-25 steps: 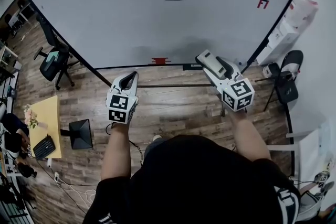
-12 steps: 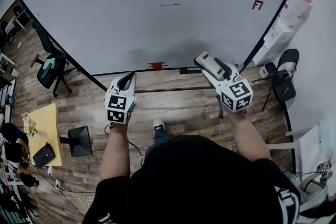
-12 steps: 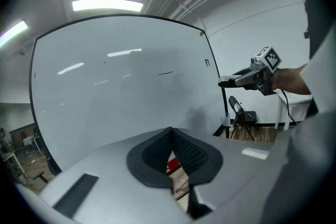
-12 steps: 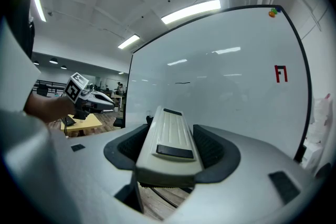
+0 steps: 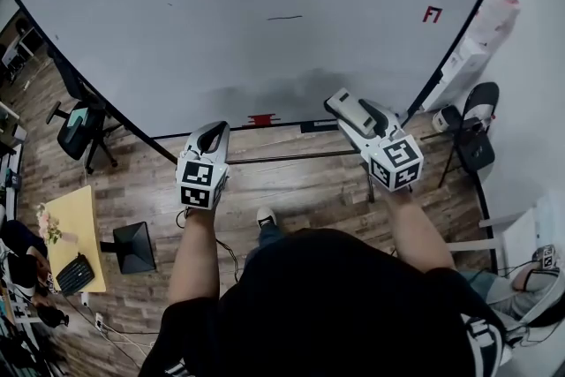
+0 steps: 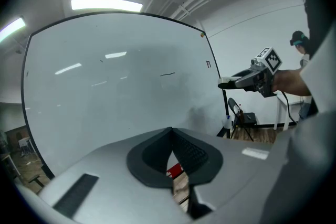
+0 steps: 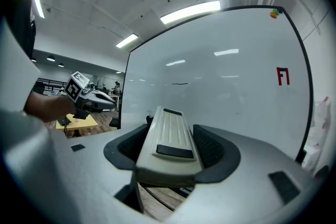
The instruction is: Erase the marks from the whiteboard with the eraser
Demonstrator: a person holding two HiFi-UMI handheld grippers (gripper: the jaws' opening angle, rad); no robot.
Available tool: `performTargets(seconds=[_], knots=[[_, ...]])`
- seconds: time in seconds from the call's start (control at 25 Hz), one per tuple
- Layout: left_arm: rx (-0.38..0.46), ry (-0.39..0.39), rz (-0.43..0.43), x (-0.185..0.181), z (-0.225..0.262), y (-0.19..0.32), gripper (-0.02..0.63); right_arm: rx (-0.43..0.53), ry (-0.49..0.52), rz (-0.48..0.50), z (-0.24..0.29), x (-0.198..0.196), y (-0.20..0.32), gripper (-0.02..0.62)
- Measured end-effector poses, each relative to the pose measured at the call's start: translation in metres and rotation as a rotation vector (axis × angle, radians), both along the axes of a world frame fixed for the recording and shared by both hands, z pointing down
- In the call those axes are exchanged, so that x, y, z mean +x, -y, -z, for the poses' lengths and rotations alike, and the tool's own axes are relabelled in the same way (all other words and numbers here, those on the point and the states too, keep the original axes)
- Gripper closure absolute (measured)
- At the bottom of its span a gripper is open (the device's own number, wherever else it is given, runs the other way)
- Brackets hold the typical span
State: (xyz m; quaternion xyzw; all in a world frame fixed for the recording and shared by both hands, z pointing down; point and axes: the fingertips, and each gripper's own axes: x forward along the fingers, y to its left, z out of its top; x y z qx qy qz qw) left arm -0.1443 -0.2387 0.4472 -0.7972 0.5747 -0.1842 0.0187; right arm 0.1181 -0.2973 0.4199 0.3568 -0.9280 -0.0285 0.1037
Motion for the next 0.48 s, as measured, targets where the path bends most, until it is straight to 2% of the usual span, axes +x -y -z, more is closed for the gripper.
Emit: performTargets(seconds=[0.48], knots=[[-0.015,-0.005,-0.01,-0.015,-0.005,0.019,0.595,0.004,0.001,-0.008,0.001,-0.016,0.017,0.334]])
